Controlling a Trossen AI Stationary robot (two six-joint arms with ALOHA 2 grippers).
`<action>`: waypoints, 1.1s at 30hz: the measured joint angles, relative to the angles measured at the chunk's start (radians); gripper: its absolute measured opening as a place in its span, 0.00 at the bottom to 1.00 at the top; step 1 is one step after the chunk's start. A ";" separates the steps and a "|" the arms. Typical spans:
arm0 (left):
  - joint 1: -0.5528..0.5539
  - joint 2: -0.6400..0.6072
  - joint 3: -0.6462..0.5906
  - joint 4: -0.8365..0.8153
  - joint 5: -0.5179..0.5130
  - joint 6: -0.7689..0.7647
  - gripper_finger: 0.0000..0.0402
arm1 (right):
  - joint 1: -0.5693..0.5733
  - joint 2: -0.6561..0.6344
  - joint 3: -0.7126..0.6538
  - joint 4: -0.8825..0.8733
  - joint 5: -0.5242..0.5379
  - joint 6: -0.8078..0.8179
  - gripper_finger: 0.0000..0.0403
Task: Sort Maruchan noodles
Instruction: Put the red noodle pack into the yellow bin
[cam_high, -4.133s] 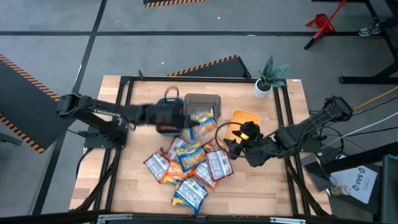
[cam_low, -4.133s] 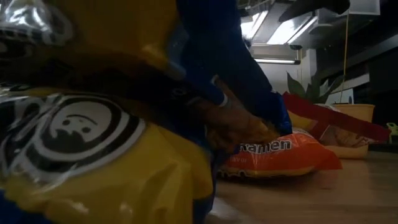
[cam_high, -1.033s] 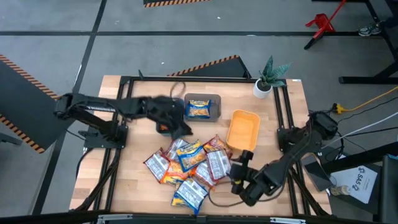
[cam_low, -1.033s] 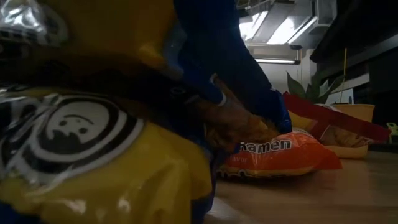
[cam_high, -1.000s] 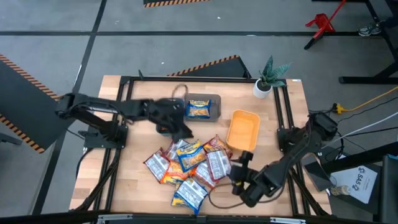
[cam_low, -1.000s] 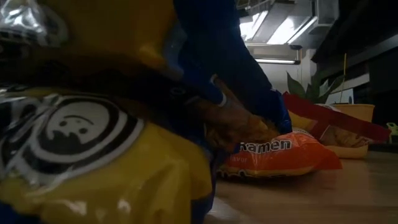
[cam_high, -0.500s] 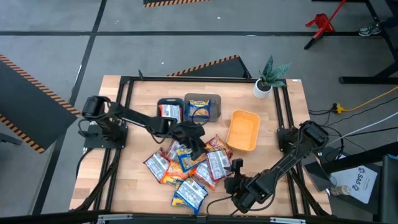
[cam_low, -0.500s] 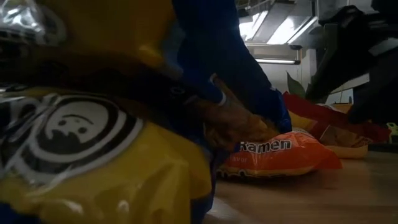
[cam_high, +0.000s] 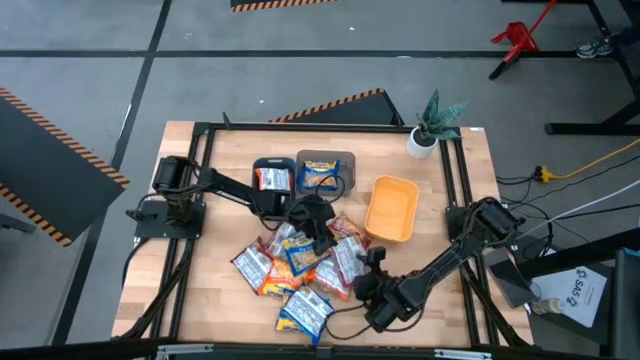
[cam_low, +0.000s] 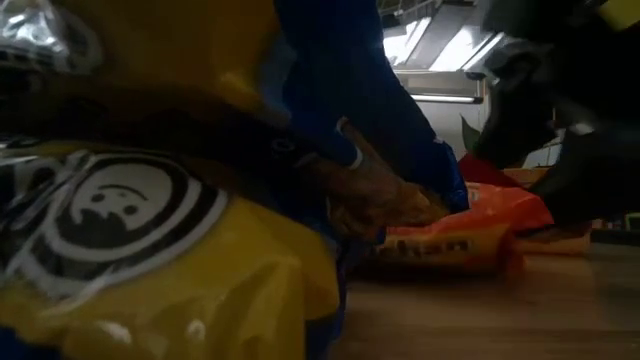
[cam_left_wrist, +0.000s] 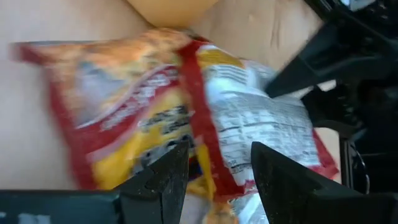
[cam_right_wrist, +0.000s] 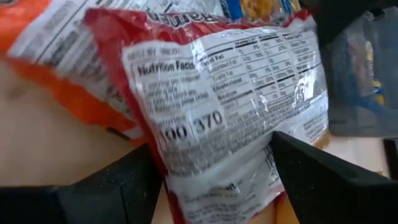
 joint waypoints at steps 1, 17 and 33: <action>0.000 0.000 0.000 0.000 0.006 0.000 0.42 | -0.005 0.004 0.000 0.000 0.005 0.002 0.69; -0.002 0.000 0.000 -0.008 0.067 -0.014 0.42 | -0.022 0.007 0.057 -0.084 0.012 0.003 0.33; 0.015 -0.092 0.055 -0.002 0.131 -0.106 0.42 | -0.017 -0.033 0.276 -0.478 -0.023 0.036 0.02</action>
